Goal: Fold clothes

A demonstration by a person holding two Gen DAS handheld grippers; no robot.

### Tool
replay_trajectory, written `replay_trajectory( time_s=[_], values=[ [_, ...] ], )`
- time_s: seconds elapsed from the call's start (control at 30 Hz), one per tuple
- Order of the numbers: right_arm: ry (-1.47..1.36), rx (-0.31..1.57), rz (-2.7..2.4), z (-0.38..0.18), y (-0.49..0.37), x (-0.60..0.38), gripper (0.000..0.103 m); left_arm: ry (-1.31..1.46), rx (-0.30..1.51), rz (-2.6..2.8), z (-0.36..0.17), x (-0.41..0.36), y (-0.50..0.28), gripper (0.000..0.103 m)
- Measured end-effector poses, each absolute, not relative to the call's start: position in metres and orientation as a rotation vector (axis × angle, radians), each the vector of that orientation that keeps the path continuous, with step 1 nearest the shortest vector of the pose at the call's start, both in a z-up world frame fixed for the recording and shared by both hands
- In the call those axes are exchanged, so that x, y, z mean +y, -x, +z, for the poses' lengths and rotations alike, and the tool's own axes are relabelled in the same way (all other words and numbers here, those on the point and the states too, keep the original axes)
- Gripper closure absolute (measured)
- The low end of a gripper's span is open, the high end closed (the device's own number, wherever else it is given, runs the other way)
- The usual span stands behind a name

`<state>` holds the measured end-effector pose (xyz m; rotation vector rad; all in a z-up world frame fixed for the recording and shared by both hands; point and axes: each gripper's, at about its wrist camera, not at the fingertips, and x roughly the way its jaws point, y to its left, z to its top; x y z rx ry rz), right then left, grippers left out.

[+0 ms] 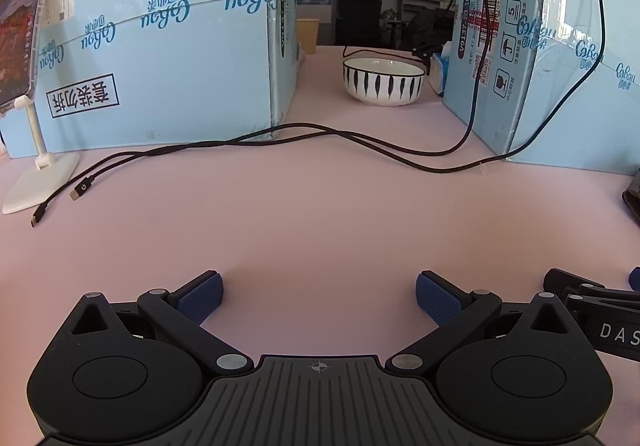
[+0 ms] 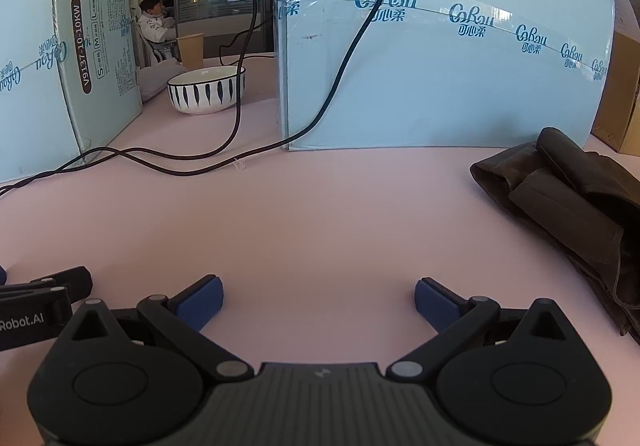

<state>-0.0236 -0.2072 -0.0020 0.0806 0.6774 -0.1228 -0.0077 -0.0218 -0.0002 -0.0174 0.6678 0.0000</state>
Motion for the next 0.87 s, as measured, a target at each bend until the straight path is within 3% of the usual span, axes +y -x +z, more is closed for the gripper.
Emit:
replay_trajectory(
  time_s=[0.87],
  values=[
    [-0.083,0.680,-0.122,-0.002,0.023,-0.209,0.000,0.018,0.668,-0.016,-0.001,0.010,0.008,0.000]
  ],
)
